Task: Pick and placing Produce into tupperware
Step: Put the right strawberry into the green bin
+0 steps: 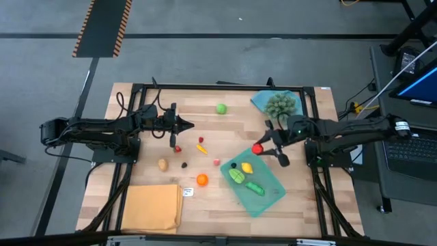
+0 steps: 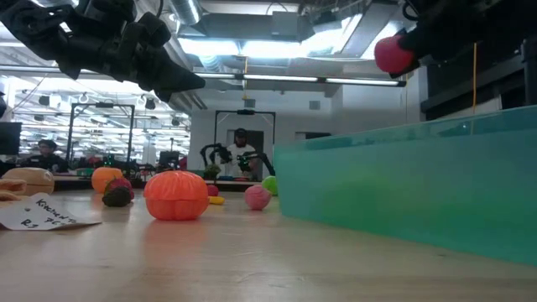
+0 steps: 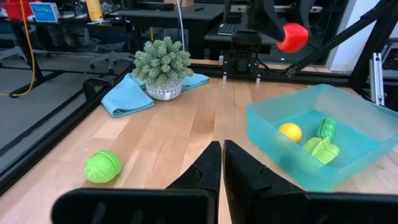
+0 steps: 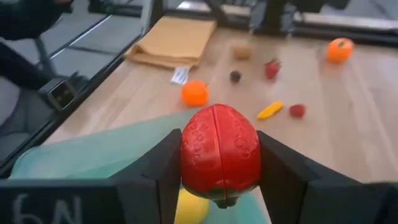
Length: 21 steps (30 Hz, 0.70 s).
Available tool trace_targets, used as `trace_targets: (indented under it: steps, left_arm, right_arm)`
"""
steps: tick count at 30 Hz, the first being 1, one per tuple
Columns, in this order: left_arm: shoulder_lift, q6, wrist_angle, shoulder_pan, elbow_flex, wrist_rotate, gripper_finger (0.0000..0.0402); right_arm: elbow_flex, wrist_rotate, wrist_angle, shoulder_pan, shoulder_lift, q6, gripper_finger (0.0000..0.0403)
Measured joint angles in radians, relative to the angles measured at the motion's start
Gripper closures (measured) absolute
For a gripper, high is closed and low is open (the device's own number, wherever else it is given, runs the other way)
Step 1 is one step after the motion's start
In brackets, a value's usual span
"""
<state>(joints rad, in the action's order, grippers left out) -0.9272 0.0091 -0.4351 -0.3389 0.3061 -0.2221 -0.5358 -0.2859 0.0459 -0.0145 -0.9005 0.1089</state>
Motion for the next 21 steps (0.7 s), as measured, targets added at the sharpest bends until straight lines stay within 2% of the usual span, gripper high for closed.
trace_targets:
  steps: [10,15,21]
  left_arm:
    - [0.0,0.001,0.0,0.0,0.0,0.0,0.0378]
    - [0.0,0.001,0.0,0.0,0.0,0.0,0.0389]
    - [0.0,0.0,0.0,0.0,0.0,0.0,0.0399]
  right_arm:
    - [-0.005,0.005,0.059,0.103,0.0,-0.007,0.023]
    - [-0.058,0.093,0.198,0.152,-0.003,-0.032,0.023]
    - [-0.129,0.109,0.283,0.217,-0.045,-0.026,0.023]
